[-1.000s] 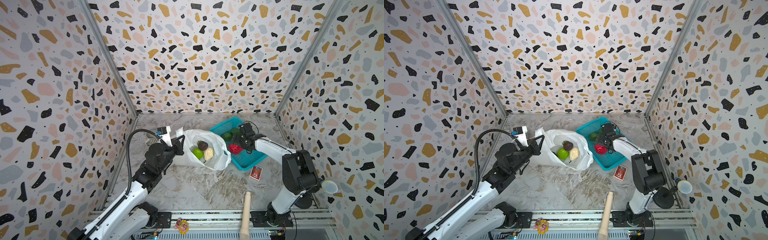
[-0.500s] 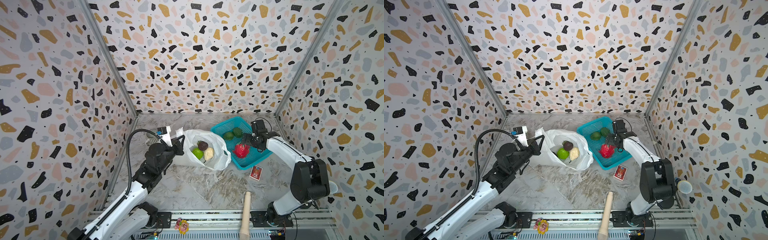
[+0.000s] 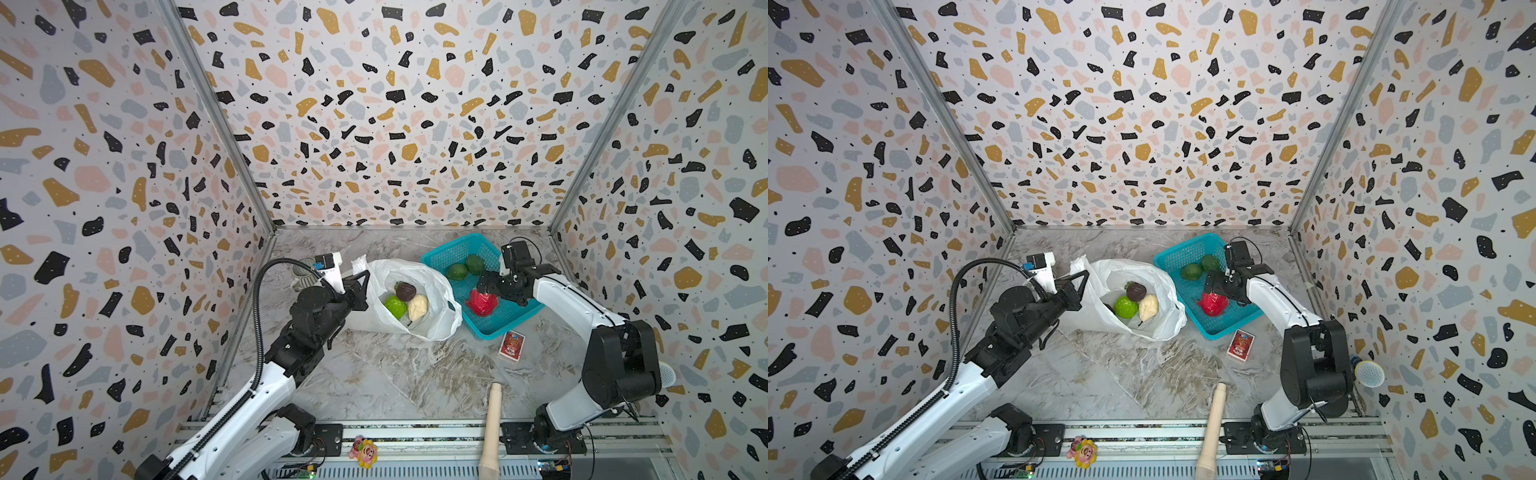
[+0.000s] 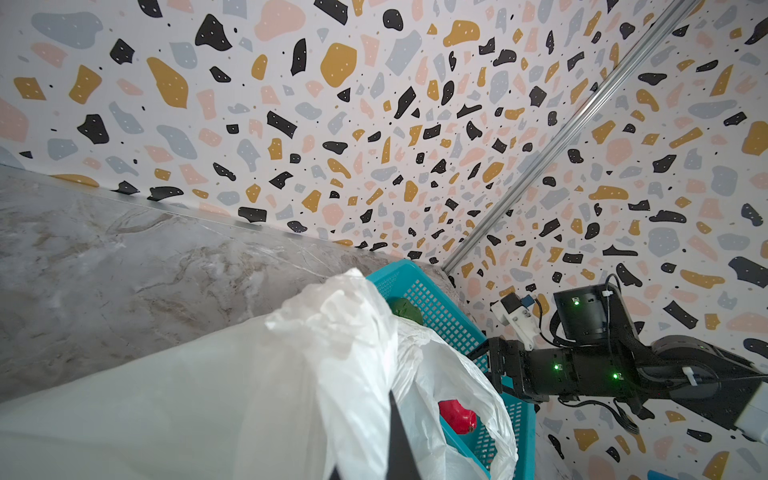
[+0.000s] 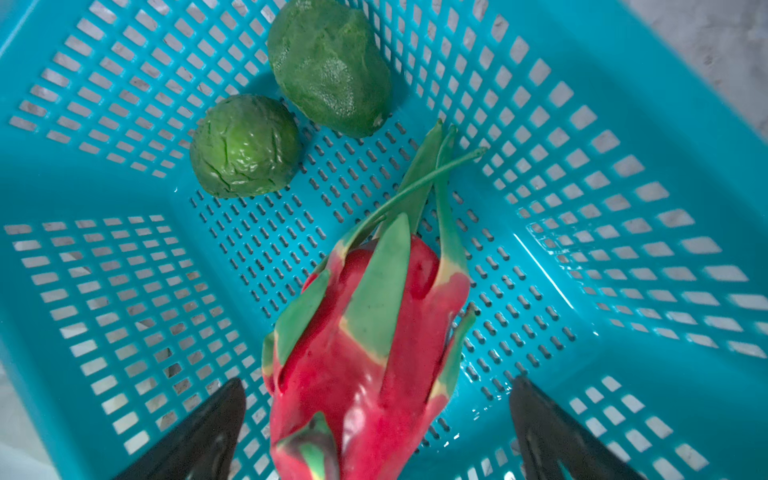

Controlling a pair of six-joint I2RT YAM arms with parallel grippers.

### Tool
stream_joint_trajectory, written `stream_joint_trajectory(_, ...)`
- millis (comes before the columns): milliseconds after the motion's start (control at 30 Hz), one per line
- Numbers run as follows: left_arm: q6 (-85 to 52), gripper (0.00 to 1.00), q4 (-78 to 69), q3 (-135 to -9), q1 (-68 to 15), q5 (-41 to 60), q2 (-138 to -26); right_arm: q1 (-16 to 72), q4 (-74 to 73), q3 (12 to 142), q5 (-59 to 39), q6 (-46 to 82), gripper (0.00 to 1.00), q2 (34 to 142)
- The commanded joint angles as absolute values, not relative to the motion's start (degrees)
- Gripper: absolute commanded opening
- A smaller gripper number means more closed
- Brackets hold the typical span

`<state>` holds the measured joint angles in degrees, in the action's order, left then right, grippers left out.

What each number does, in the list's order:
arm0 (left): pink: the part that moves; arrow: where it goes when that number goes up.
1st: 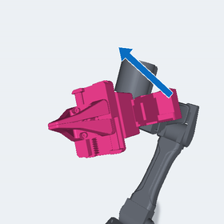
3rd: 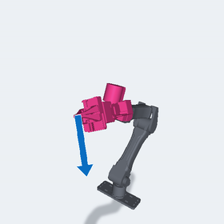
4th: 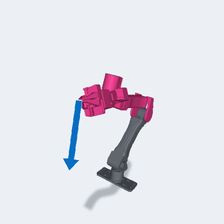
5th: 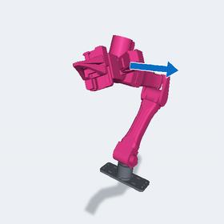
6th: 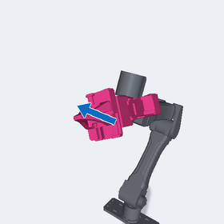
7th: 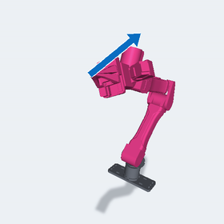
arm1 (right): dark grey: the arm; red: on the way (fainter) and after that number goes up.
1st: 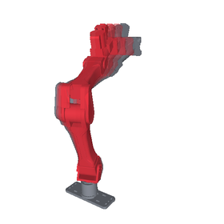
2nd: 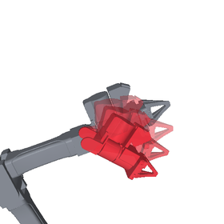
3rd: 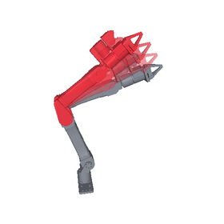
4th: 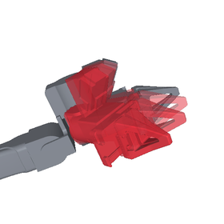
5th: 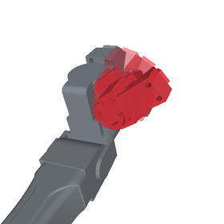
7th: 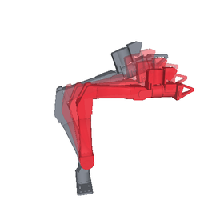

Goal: Place the fruits into the plastic bag
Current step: 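Lower the right gripper onto the red dragon fruit and grasp it, then lift the dragon fruit with the right gripper and lower it into the bag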

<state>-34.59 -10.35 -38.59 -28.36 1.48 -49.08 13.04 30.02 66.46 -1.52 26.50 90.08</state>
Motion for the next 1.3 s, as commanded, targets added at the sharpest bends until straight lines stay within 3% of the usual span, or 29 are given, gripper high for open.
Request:
stream_joint_trajectory(0, -33.75, 0.00, -13.29, -37.80, -28.66, 2.20, -48.18, 13.90, 31.15, 65.88, -1.20, 26.79, 0.99, 90.86)
stream_joint_trajectory(200, -33.94, 0.00, -13.34, -37.78, -28.65, 2.15, -48.16, 16.49, 32.39, 65.76, 6.31, 27.01, 0.99, 96.48)
stream_joint_trajectory(400, -33.93, 0.00, -13.25, -37.79, -28.65, 1.89, -48.14, 17.14, 29.32, 63.89, 5.90, 28.74, 1.00, 99.86)
stream_joint_trajectory(500, -33.99, 0.00, -13.04, -37.87, -28.65, 1.76, -48.16, 17.05, 26.72, 62.87, 3.44, 28.24, 0.88, 99.67)
stream_joint_trajectory(633, -33.84, 0.00, -12.92, -37.99, -28.66, 1.58, -48.15, 16.55, 23.47, 61.67, 0.69, 27.70, 0.54, 96.71)
stream_joint_trajectory(733, -33.93, 0.00, -12.77, -37.97, -28.66, 1.49, -48.30, 16.09, 20.85, 60.66, -1.84, 26.98, 0.38, 92.62)
stream_joint_trajectory(1067, -33.74, 0.00, -12.81, -38.44, -28.65, 1.85, -48.84, 19.02, 11.94, 62.19, -15.47, 20.61, 0.32, 73.71)
stream_joint_trajectory(1267, -33.73, 0.00, -12.71, -38.50, -28.65, 2.11, -48.85, 28.48, 5.13, 65.34, -22.45, 15.06, 0.34, 67.04)
